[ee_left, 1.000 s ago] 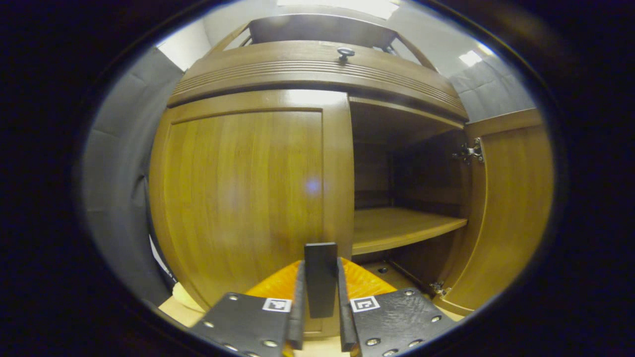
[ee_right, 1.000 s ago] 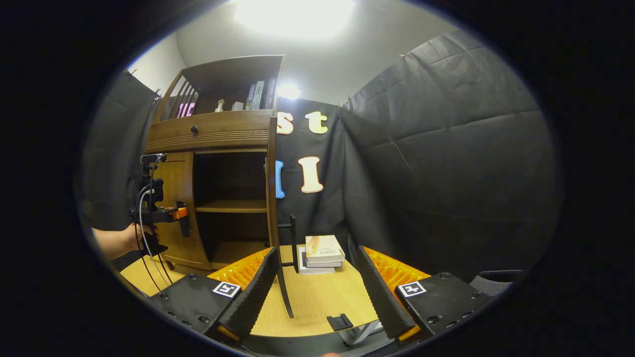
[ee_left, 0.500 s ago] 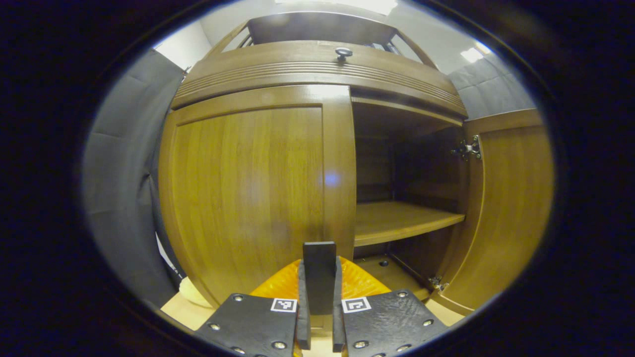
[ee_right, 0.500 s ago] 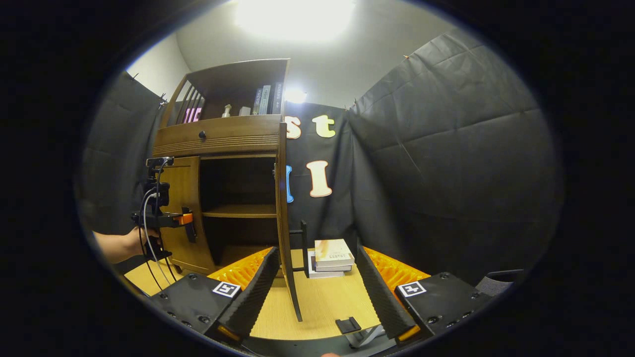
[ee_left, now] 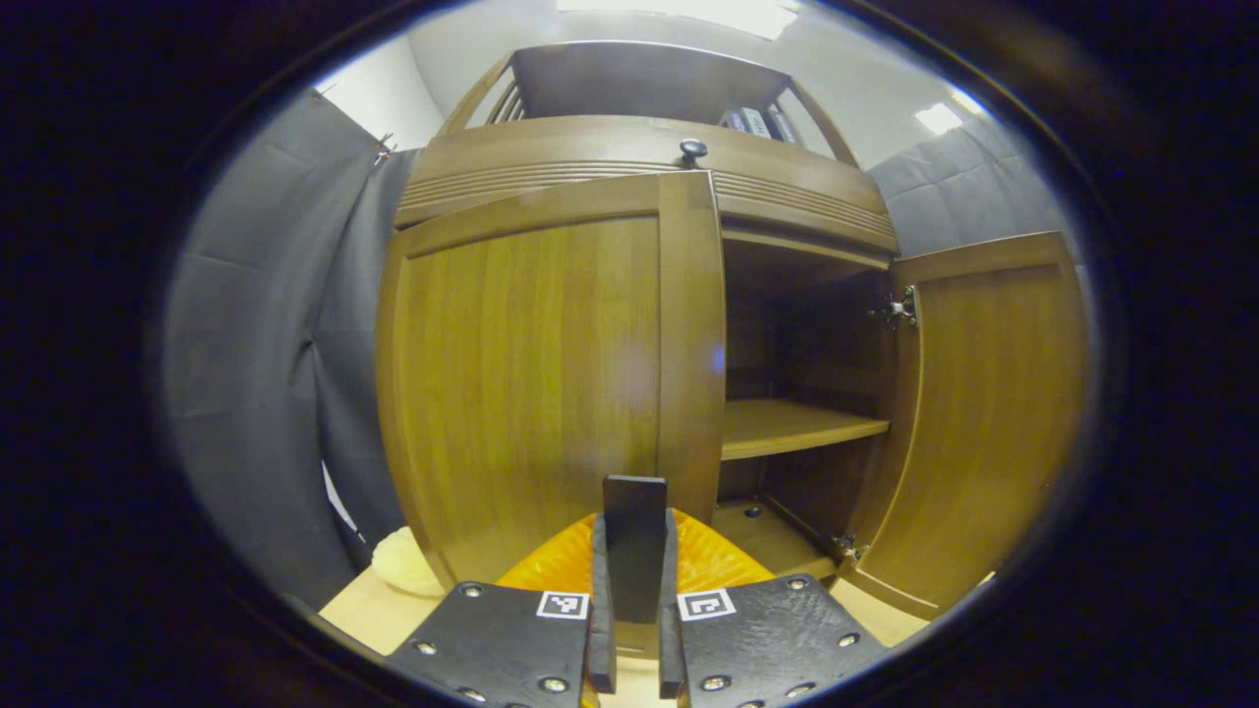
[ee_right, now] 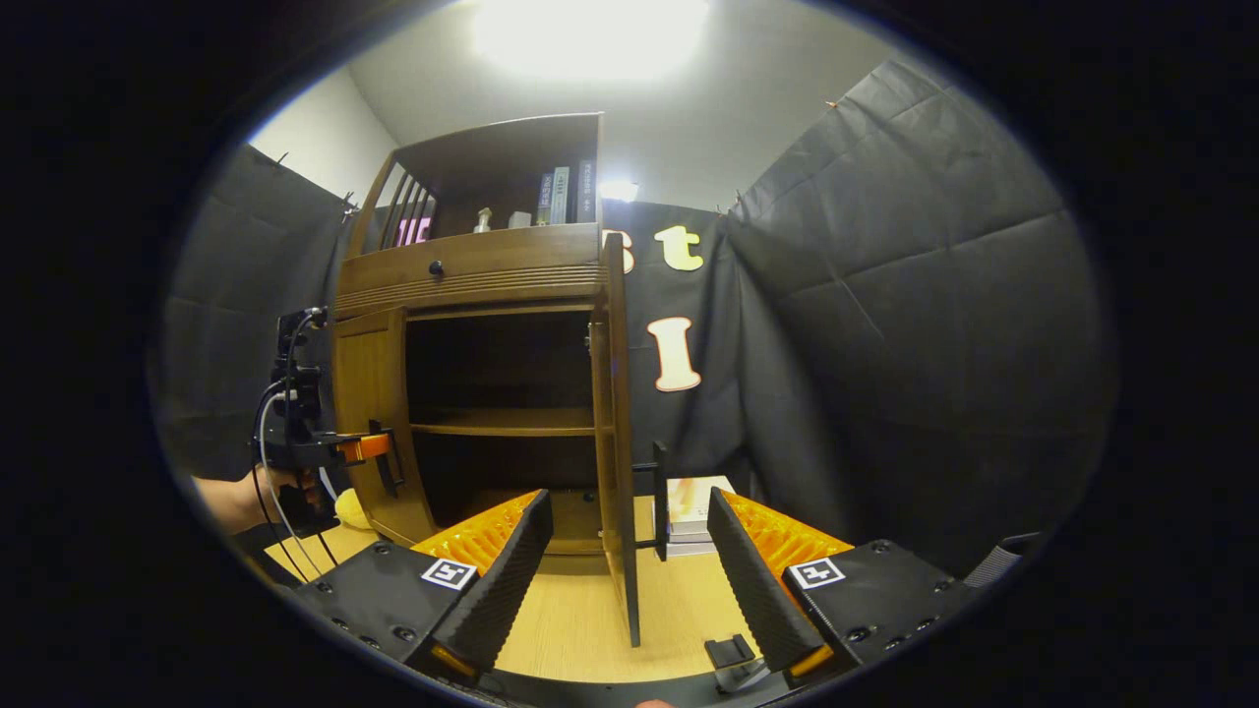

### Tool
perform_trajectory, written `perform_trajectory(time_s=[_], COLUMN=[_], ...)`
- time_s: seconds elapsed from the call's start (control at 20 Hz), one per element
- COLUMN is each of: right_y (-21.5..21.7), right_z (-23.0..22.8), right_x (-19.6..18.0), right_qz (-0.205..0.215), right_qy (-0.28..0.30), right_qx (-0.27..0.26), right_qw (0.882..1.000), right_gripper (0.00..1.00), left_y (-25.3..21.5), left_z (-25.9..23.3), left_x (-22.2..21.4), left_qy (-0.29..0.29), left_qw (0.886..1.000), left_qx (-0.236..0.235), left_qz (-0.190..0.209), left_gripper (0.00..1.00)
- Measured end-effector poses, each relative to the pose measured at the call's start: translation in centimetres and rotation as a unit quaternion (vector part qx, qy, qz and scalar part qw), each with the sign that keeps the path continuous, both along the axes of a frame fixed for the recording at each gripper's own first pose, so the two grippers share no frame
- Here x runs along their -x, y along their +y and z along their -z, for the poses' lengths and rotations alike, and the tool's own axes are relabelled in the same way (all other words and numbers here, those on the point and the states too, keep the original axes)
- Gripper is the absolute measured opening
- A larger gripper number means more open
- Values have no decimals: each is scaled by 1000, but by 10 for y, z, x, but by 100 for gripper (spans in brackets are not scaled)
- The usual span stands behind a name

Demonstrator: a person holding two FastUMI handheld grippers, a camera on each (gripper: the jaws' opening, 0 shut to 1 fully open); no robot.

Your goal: Open the right door of the double-door shoe cabinet with the right hand, and open the left door with the left hand.

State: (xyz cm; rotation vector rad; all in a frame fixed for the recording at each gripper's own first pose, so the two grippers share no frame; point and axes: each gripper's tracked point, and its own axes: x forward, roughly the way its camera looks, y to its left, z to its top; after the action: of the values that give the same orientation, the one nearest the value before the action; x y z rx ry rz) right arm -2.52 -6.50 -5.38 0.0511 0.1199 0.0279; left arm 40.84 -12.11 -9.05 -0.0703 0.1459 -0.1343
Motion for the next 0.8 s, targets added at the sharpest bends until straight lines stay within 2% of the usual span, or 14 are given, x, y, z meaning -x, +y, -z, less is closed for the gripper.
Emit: perform_trajectory(time_s=[0.3, 0.4, 0.65, 0.7, 0.8], right_y=[25, 32, 51, 52, 53], right_z=[1, -4, -2, -2, 0], right_x=[-12, -19, -24, -24, -23], right_qz=[-34, -46, -69, -71, -74], right_qy=[-1, 0, 3, 4, 3], right_qx=[-11, -14, -9, -8, -8], right_qw=[999, 999, 998, 997, 997], right_gripper=[99, 99, 99, 96, 99], left_y=[23, 28, 41, 43, 52], left_z=[-5, -5, -5, -5, -8], left_x=[40, 46, 58, 61, 68], left_qy=[1, 1, 0, -1, -3], left_qw=[1000, 1000, 1000, 1000, 999], left_qx=[10, 11, 1, -8, -14], left_qz=[-5, -4, -20, -26, -34], left_gripper=[17, 10, 10, 10, 12])
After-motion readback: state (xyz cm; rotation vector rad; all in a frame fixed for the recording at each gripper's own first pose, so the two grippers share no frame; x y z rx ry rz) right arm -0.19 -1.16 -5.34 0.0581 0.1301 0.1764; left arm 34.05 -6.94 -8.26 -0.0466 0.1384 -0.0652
